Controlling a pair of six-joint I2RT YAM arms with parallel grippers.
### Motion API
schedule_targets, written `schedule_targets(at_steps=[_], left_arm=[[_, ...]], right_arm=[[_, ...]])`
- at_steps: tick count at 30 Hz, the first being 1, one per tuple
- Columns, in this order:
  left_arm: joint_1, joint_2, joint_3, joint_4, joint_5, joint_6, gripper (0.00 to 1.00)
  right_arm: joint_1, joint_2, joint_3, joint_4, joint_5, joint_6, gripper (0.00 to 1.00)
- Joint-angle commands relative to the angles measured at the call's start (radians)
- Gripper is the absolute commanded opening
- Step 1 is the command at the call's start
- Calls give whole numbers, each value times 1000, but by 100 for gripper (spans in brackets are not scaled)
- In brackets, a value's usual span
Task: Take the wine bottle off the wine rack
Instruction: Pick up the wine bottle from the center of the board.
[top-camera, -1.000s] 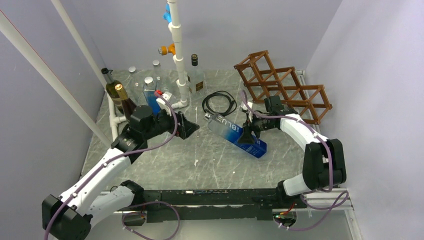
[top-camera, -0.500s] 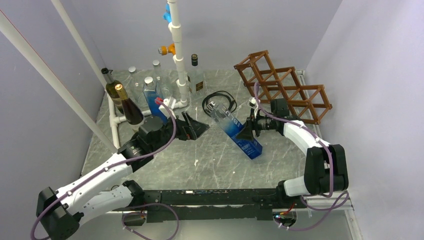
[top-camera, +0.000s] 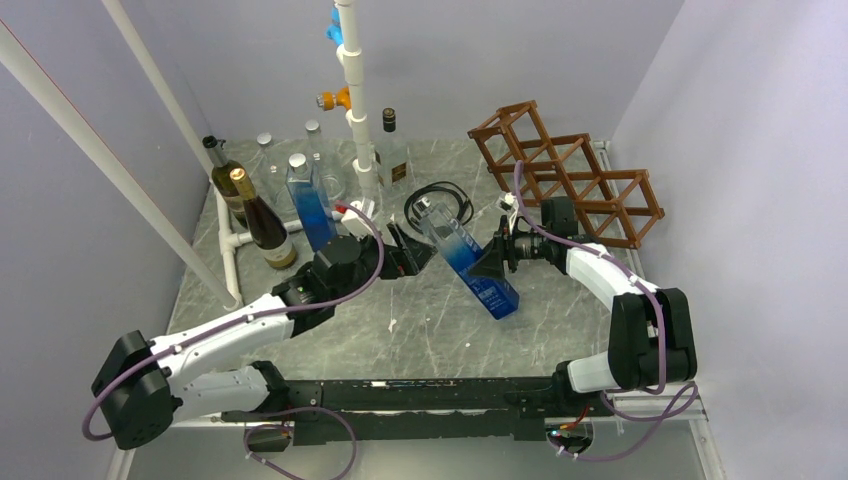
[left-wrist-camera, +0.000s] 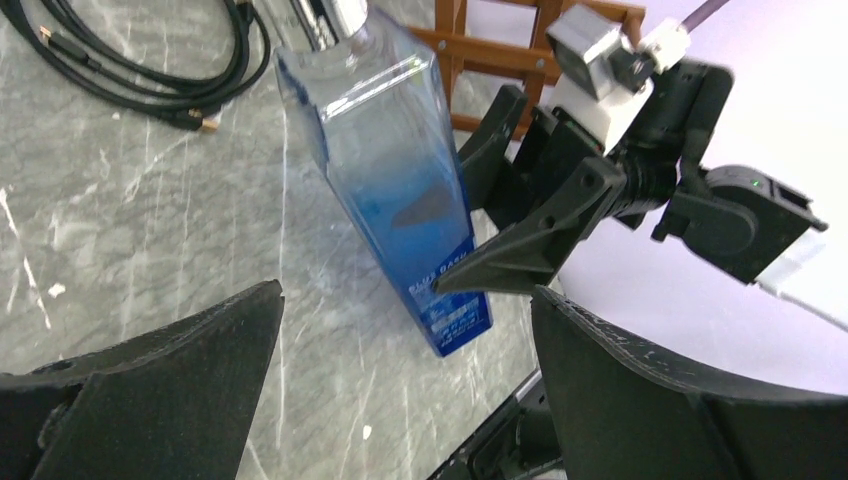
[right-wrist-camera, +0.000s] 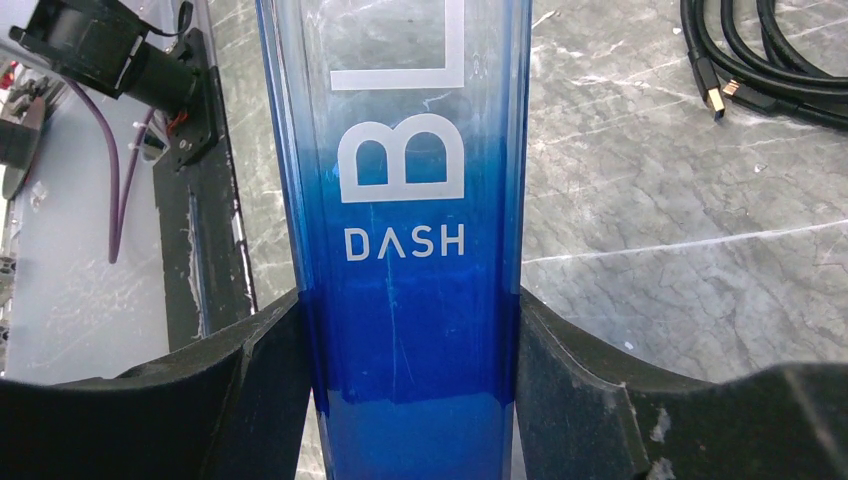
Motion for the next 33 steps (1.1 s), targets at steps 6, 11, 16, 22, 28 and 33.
schedule_targets(at_steps=[6,11,16,22,28,33], left_arm=[[-17,96,0,251,-83,-57,99],[-31,181,56,243,-112,-122,99],[-51,252,103,232,-151,-192,99],[-77,324,130,279,-185,-210,100],[-89,391,211,170,-231,-273,99],[-90,420,248,135,-249,-276,96]], right_arm=[[-4,-21,8,122,-149,66,0],[-4,-22,8,123,-153,66,0],[-4,-24,6,128,-157,66,0],[-4,-32,6,131,-158,68,0],[-4,-46,4,126,-158,57,0],[-4,-55,3,114,-155,38,0]])
